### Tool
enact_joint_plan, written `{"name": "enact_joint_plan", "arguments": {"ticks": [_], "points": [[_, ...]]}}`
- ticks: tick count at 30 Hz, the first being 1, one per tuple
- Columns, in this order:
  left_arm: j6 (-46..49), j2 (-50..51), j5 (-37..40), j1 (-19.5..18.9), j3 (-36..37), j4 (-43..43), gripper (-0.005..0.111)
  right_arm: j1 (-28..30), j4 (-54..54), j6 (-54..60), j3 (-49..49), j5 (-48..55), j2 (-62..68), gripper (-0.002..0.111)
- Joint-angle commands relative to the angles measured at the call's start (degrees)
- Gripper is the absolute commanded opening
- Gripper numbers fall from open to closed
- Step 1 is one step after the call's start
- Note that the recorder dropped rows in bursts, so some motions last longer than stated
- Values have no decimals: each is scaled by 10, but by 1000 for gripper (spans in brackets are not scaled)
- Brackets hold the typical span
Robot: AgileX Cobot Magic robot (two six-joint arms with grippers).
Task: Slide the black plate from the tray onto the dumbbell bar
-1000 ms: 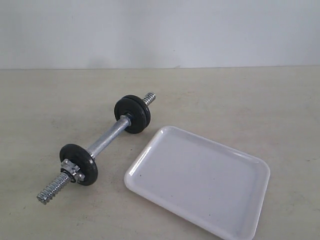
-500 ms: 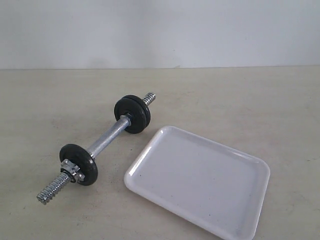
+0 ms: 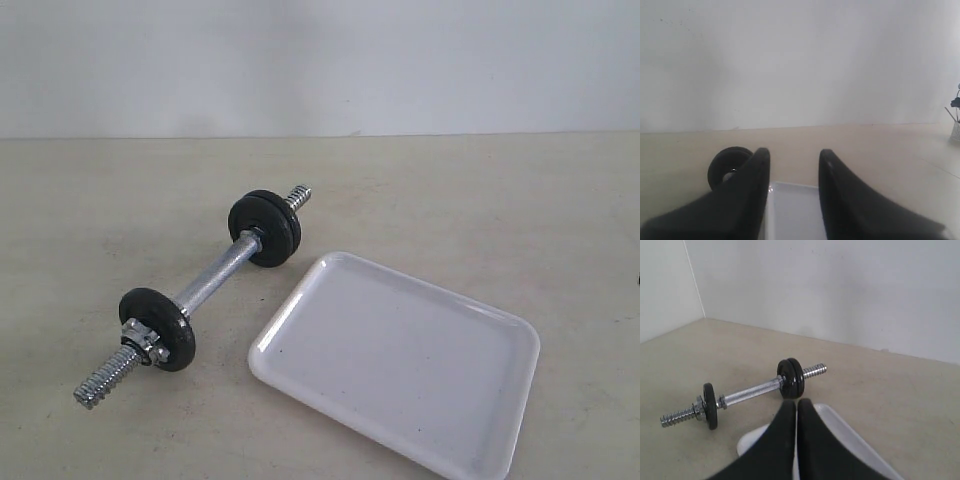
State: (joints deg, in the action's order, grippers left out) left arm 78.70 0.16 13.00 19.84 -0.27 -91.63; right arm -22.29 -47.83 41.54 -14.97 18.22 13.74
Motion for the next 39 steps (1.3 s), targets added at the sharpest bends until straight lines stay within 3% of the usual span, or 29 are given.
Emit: {"name": "enact_joint_plan", "arguments": {"ticks": [1, 7, 15, 19, 26, 29, 36, 39], "points": [[30, -2, -10, 1, 3, -11, 31, -1, -30, 16, 53, -32, 2, 0], [35, -2, -8, -2, 3, -11, 31, -1, -54, 16, 96, -81, 2, 0], [30, -2, 64, -75, 3, -11, 31, -1, -59, -38, 97, -81, 2, 0], [30, -2, 65, -110, 3, -11, 31, -1, -59, -37, 97, -83, 2, 0], [38, -2, 61, -119, 3, -5, 31, -1, -59, -37, 97, -83, 2, 0], [87, -2, 28, -119, 3, 11, 31, -1, -59, -37, 97, -83, 2, 0], [68, -2, -153, -119, 3, 12, 31, 0, -59, -37, 97, -84, -15, 0], [-56, -2, -172, -119, 3, 179, 31, 2, -57, -10, 97, -89, -44, 0]]}}
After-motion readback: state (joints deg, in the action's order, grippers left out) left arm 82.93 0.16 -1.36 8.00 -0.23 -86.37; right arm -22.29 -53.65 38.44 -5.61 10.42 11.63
